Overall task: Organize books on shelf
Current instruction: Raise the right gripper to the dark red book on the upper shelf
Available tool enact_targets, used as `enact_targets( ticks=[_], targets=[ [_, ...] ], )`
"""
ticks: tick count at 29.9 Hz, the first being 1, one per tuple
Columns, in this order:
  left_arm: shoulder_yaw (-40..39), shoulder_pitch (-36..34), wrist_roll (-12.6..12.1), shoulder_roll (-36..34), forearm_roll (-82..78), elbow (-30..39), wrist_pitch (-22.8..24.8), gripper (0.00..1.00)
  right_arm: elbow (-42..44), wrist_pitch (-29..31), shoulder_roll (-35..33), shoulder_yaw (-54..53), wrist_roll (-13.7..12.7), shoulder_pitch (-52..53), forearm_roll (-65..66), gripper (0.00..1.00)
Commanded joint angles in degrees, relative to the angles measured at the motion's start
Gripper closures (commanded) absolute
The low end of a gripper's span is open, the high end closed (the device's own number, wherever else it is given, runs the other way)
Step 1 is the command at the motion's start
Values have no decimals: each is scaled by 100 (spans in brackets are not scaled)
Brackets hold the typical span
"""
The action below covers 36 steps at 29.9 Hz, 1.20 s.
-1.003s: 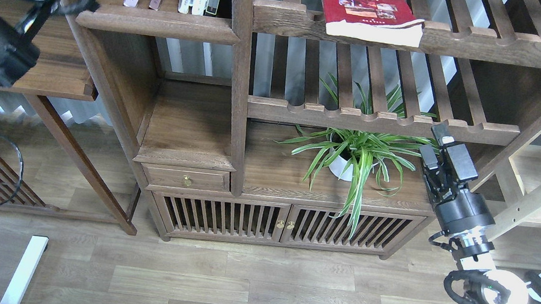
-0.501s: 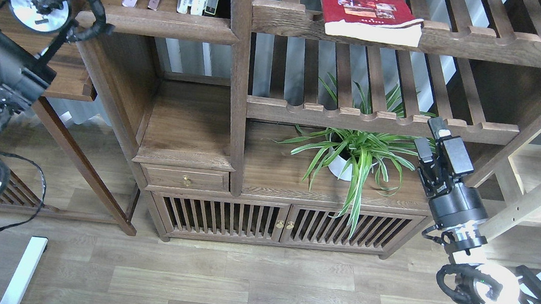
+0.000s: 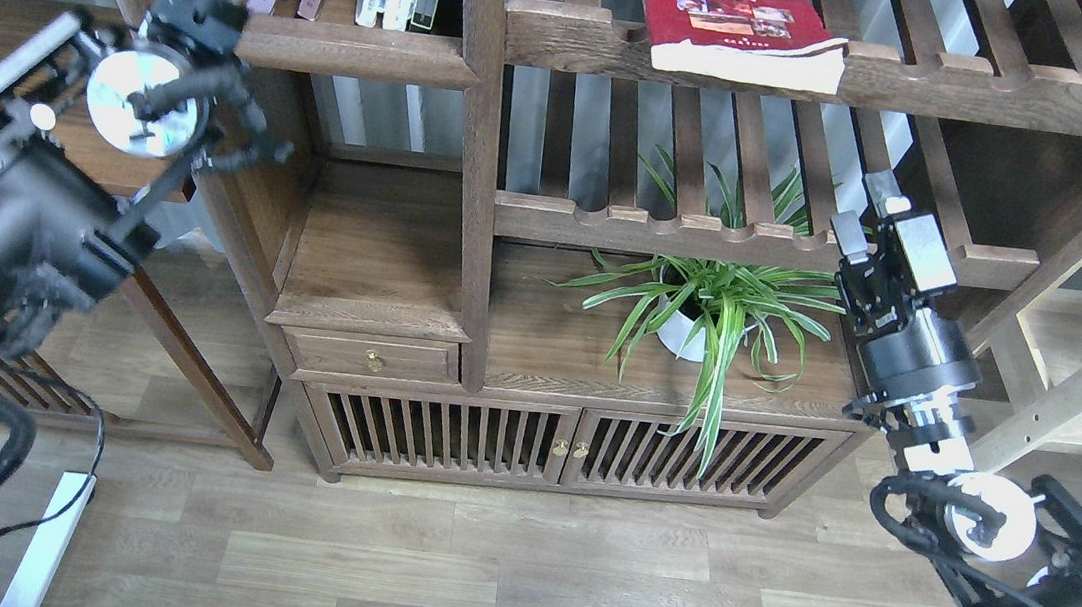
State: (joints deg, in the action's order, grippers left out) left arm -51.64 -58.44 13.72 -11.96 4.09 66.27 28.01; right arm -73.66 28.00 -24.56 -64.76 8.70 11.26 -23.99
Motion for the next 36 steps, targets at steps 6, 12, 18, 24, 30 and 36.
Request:
enact_targets(
  ticks=[6, 12, 18, 24, 30, 36],
  targets=[
    [13, 966, -362, -8, -505, 940, -1, 1, -70, 0, 206, 51, -8, 244, 0, 10],
    [127, 1089, -405, -17, -681, 949, -1, 1, -114, 0, 320, 86, -8, 332, 9, 10],
    [286, 1405, -423, 1, -1015, 940, -1, 1, -149, 0, 426, 95, -8, 561, 9, 10],
    [295, 1783, -423, 27, -1419, 949, -1, 1, -149, 0, 646, 86, -8, 737, 9, 10],
    [295, 1810, -423, 54, -1525, 914, -1, 2, -158, -101, 909, 104, -8, 868, 9, 11],
    [295, 1801, -423, 45, -1551, 843, -1, 2, -149, -936, 1365, 113, -8, 1018, 9, 11]
  ],
)
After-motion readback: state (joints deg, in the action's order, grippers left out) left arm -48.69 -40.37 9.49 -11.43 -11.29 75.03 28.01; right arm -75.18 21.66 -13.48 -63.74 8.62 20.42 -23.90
